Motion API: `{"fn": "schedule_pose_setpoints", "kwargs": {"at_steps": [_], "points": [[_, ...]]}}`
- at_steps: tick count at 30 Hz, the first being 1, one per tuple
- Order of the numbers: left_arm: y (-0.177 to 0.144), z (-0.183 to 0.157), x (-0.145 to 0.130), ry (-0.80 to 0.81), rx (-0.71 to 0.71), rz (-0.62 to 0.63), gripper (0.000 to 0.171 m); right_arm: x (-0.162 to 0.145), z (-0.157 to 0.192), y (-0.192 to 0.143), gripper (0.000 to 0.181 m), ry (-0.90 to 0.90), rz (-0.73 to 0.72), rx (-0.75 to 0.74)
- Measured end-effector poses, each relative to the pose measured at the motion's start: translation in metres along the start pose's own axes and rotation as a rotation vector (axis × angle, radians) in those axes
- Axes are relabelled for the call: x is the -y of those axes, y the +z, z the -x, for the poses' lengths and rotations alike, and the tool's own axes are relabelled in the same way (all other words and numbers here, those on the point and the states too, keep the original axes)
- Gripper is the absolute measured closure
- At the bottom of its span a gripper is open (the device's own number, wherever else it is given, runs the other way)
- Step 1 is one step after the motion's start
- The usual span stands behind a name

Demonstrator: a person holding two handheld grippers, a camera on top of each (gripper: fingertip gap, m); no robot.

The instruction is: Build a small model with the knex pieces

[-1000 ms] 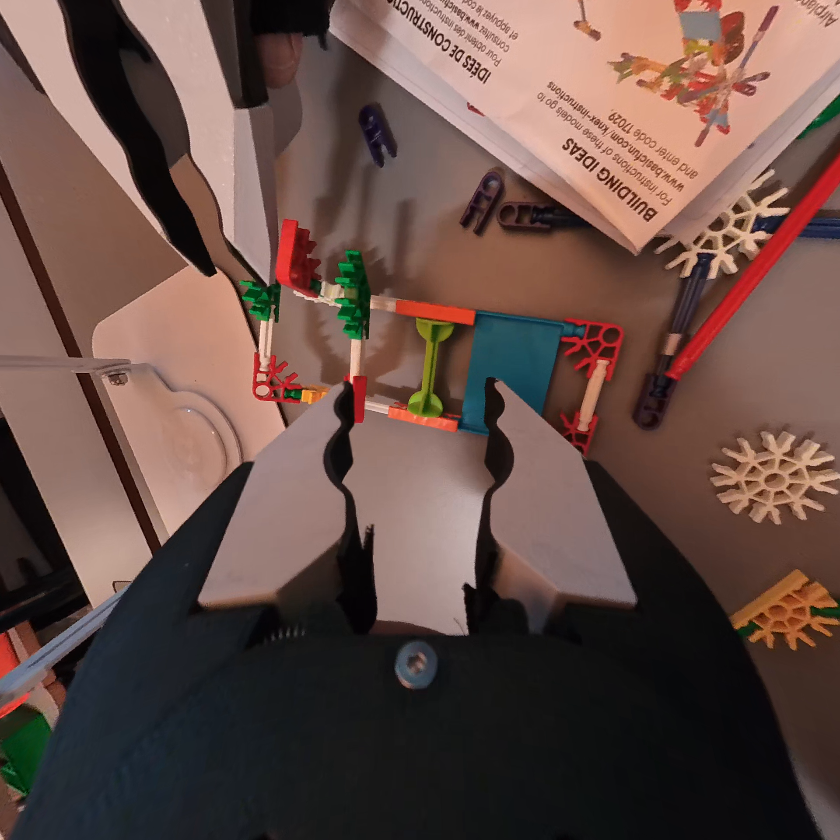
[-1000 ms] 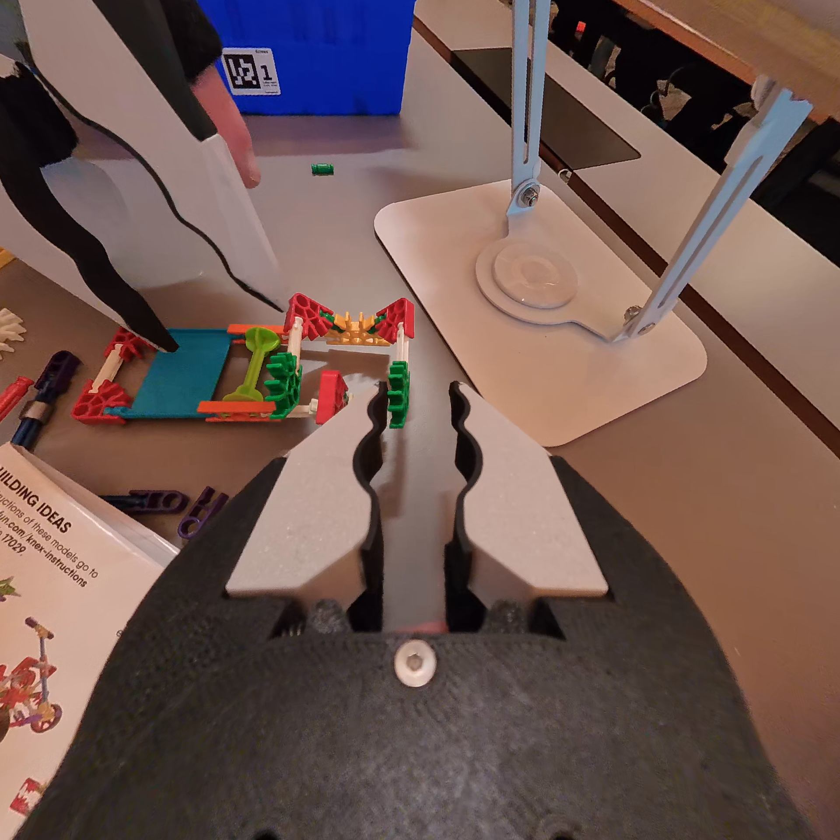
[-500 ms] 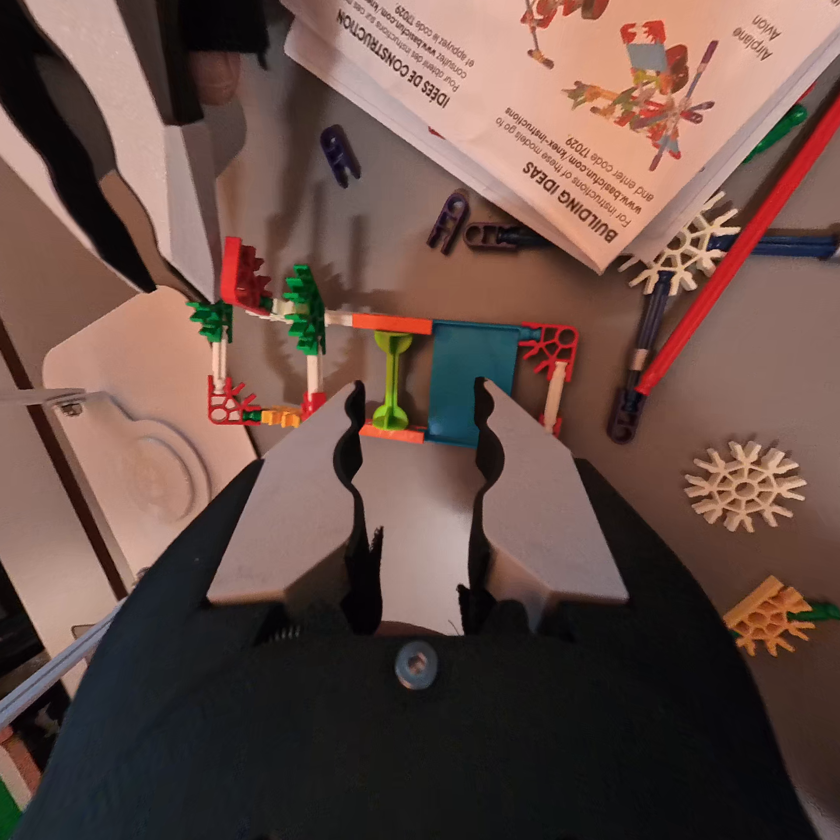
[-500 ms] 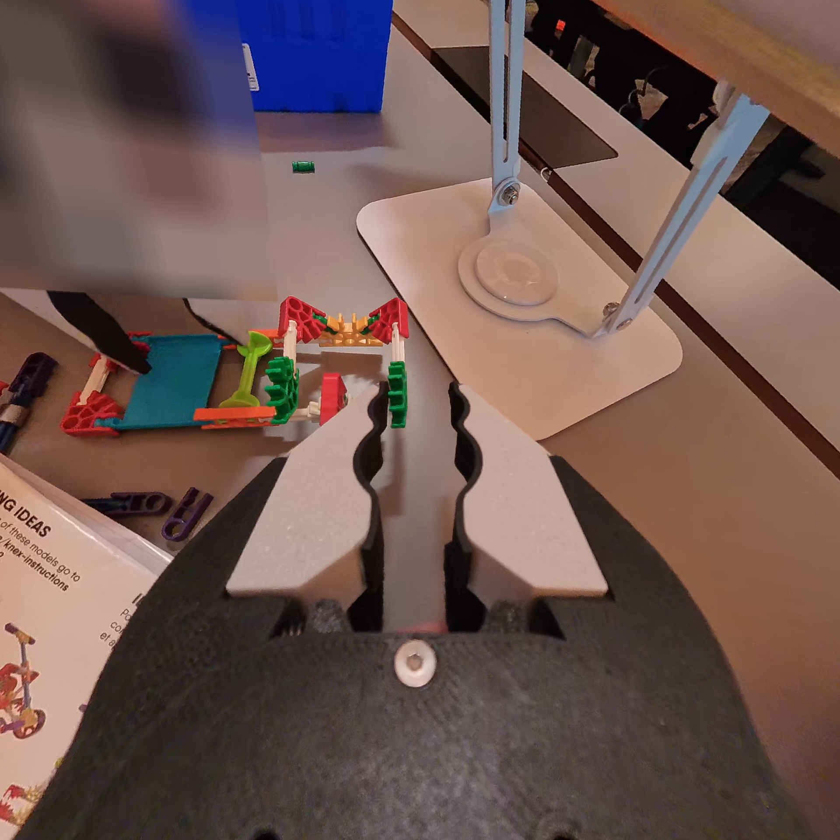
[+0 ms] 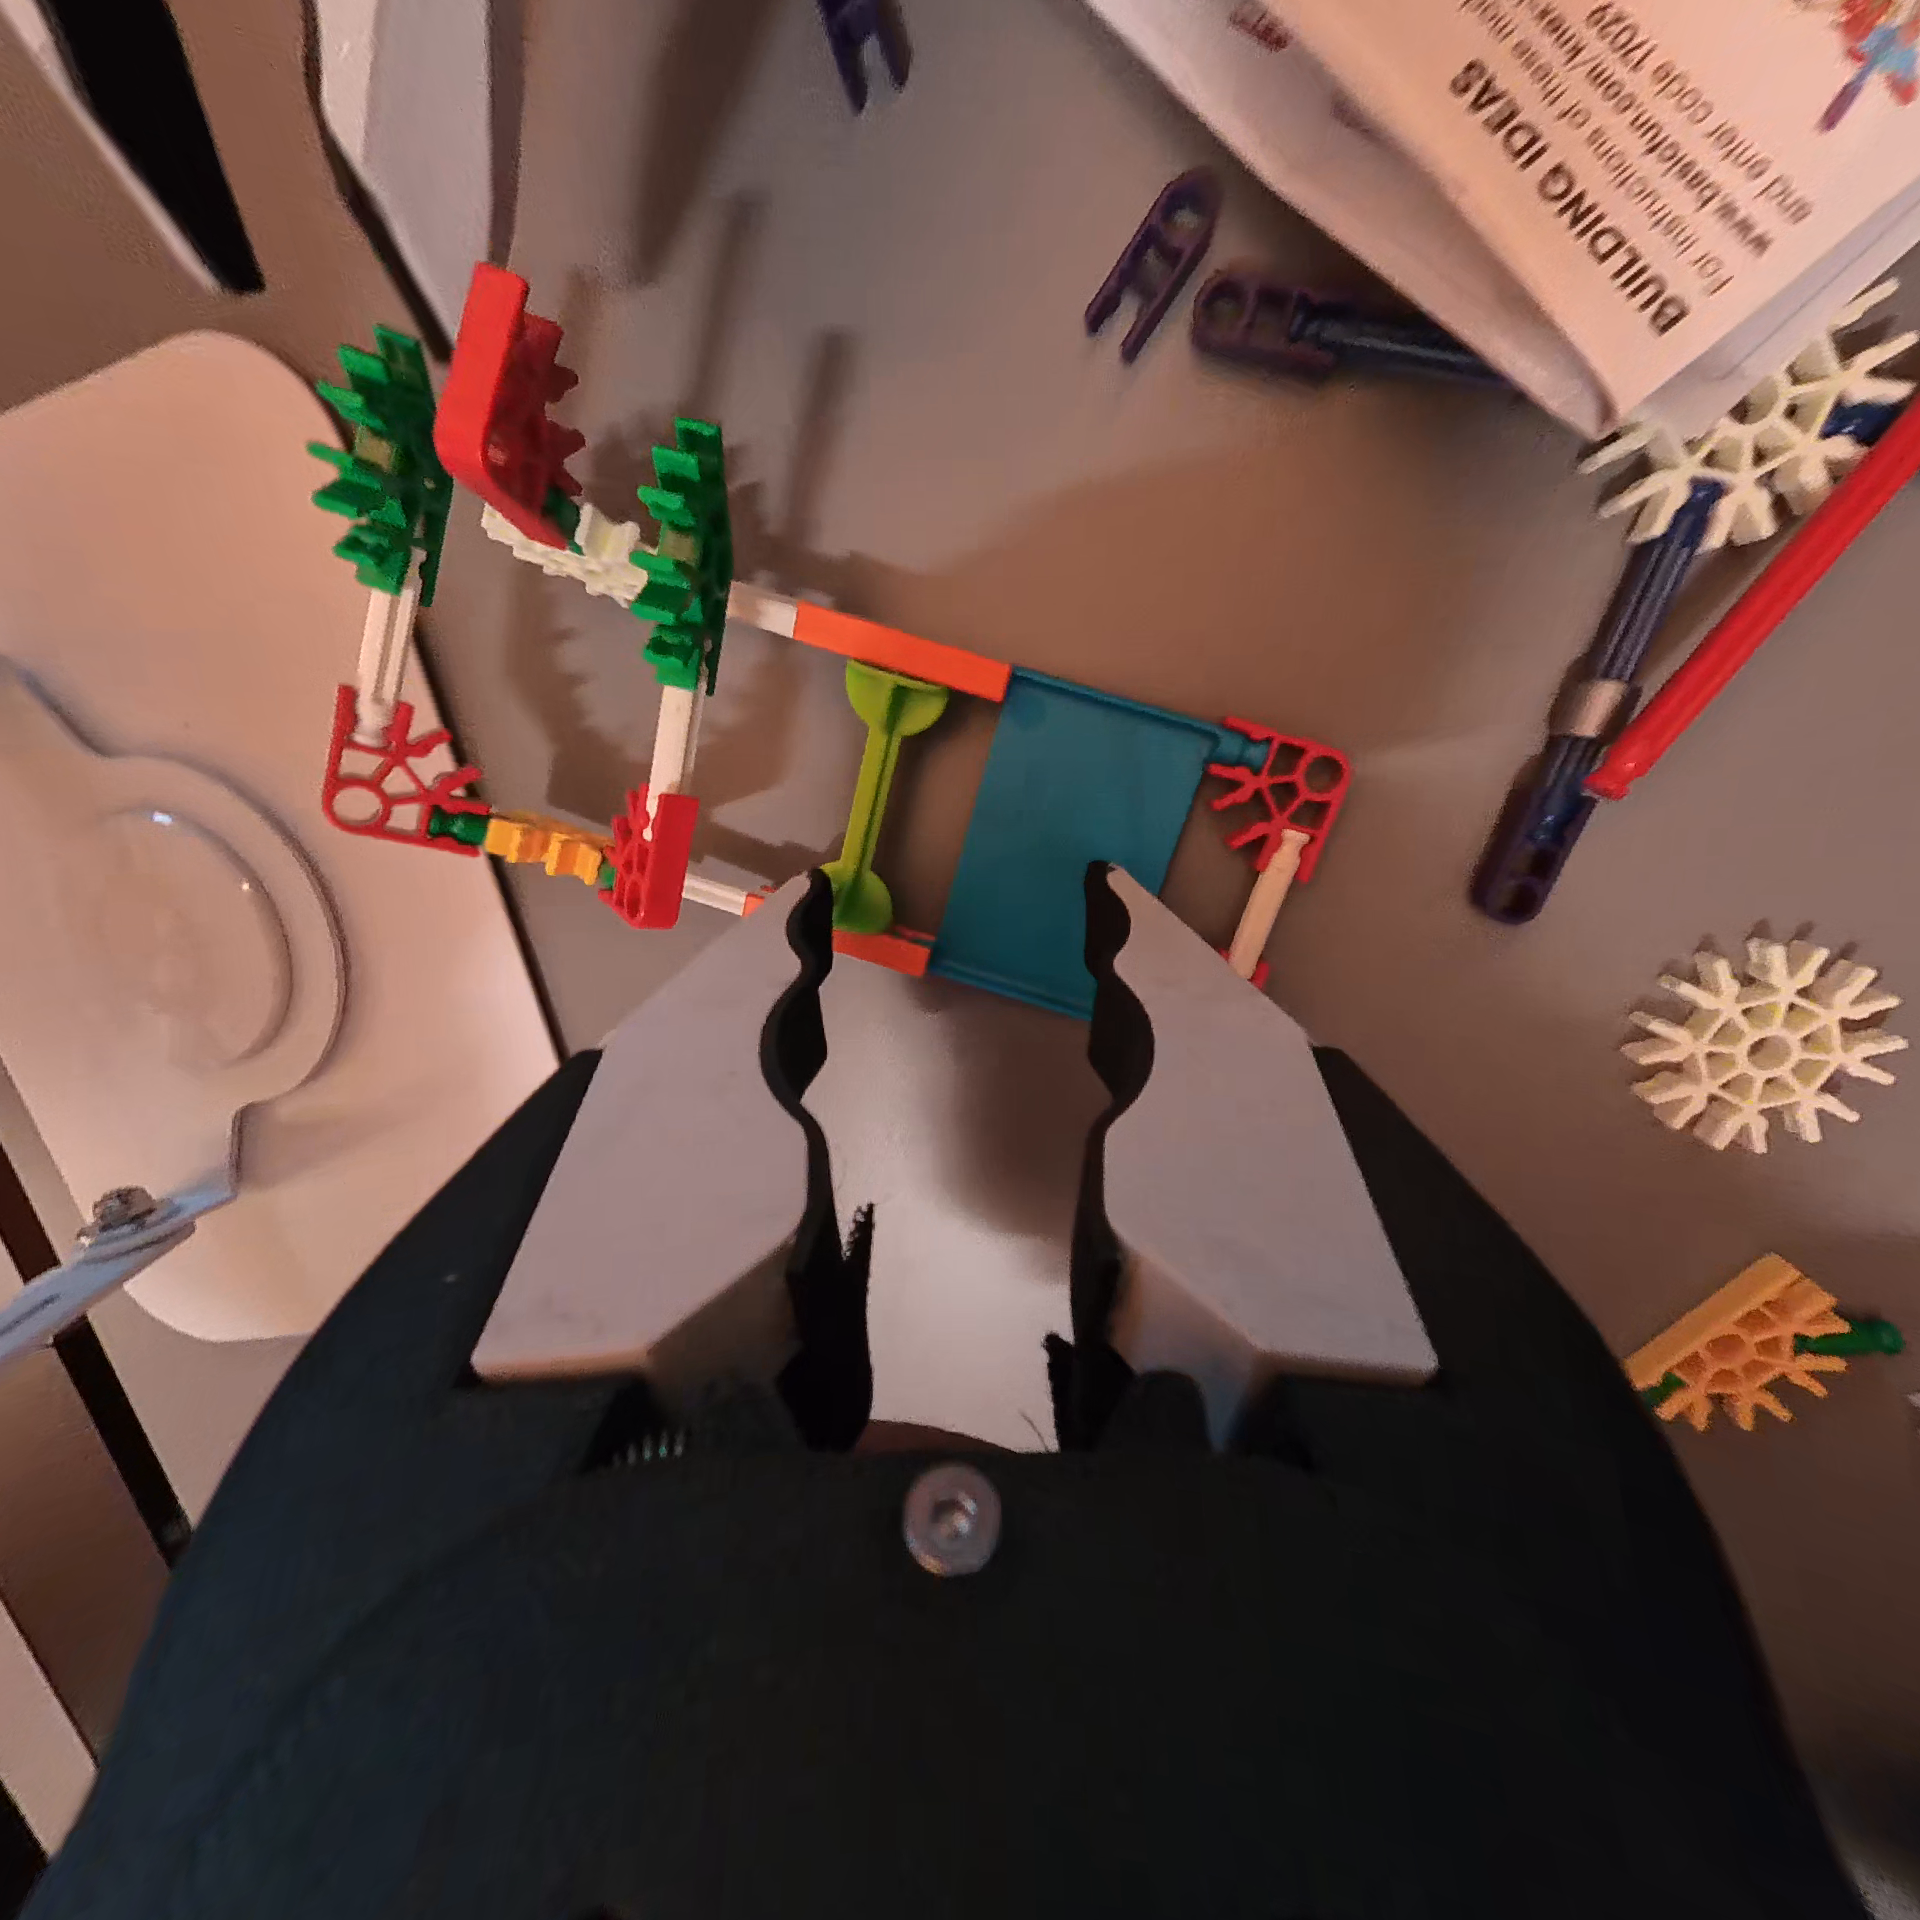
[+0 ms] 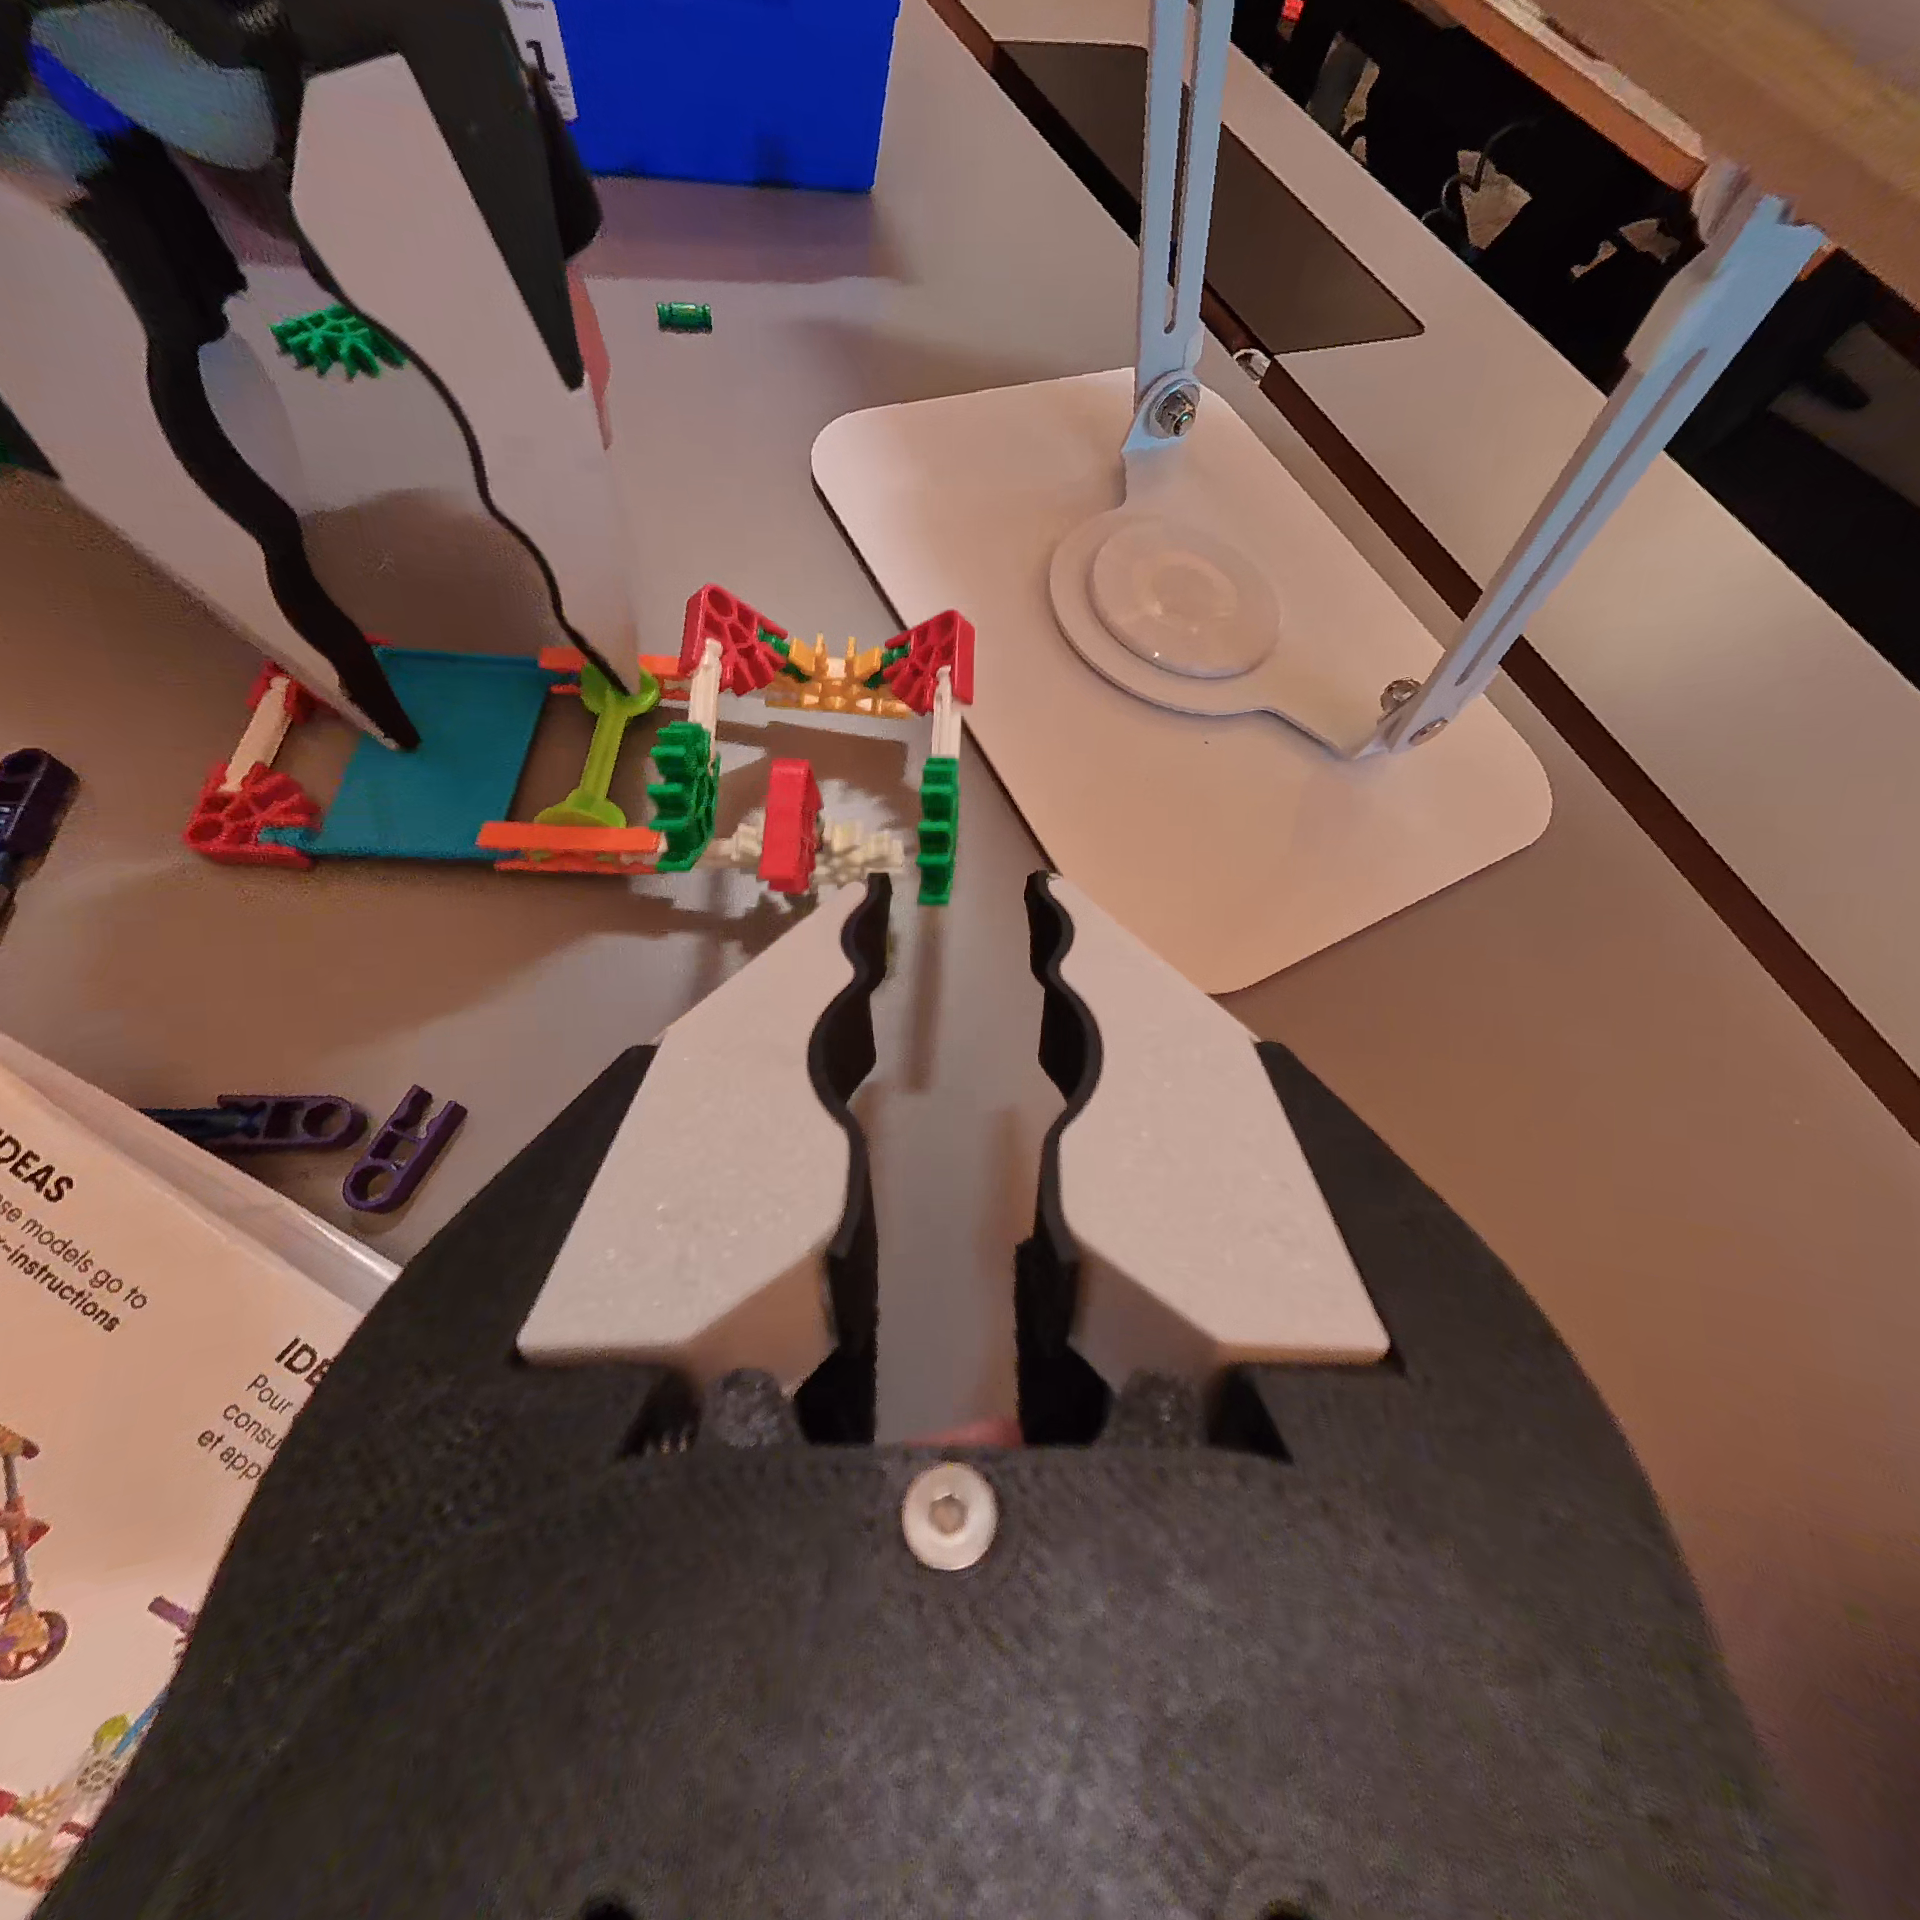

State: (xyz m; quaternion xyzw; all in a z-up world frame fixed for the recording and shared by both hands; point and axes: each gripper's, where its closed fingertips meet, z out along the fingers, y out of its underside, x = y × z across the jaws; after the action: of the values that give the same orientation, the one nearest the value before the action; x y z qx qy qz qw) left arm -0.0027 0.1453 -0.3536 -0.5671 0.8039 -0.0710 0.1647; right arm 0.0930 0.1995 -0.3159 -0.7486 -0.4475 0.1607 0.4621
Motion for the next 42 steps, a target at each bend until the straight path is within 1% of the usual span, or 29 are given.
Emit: {"fn": "schedule_pose_setpoints", "kwargs": {"at_steps": [6,13,17,21,23,26,31,33,35,37,40,42], "points": [[-0.003,0.009,-0.015,-0.051,0.019,0.04,0.124,-0.001,0.0,0.001,0.157,-0.022,0.012,-0.013],[-0.011,0.023,-0.032,-0.042,0.112,0.128,0.124,-0.001,-0.005,-0.002,0.157,-0.02,0.009,-0.029],[-0.018,0.024,-0.026,-0.033,0.132,0.107,0.122,0.0,-0.01,-0.005,0.157,-0.002,-0.005,-0.04],[-0.024,0.022,-0.011,-0.018,0.14,0.05,0.121,0.0,-0.012,-0.007,0.157,0.012,-0.007,-0.041],[-0.024,0.021,-0.01,-0.011,0.14,0.055,0.121,-0.002,-0.012,-0.006,0.157,0.014,-0.002,-0.036],[-0.02,0.02,-0.017,-0.004,0.137,0.099,0.122,-0.005,-0.01,-0.004,0.157,0.014,0.01,-0.027],[-0.013,0.02,-0.035,-0.042,0.106,0.153,0.123,-0.006,-0.008,-0.002,0.157,0.006,0.019,-0.022],[-0.011,0.023,-0.041,-0.063,0.109,0.166,0.123,-0.006,-0.008,-0.002,0.157,0.007,0.017,-0.02],[-0.011,0.024,-0.042,-0.083,0.099,0.154,0.122,-0.007,-0.008,-0.002,0.157,0.006,0.019,-0.02],[-0.011,0.026,-0.046,-0.093,0.098,0.157,0.124,-0.007,-0.008,-0.002,0.157,0.005,0.021,-0.02],[-0.013,0.033,-0.054,-0.108,0.127,0.182,0.125,-0.008,-0.008,-0.001,0.157,0.004,0.022,-0.021],[-0.015,0.044,-0.062,-0.104,0.186,0.217,0.125,-0.008,-0.008,-0.001,0.157,0.003,0.024,-0.02]]}}
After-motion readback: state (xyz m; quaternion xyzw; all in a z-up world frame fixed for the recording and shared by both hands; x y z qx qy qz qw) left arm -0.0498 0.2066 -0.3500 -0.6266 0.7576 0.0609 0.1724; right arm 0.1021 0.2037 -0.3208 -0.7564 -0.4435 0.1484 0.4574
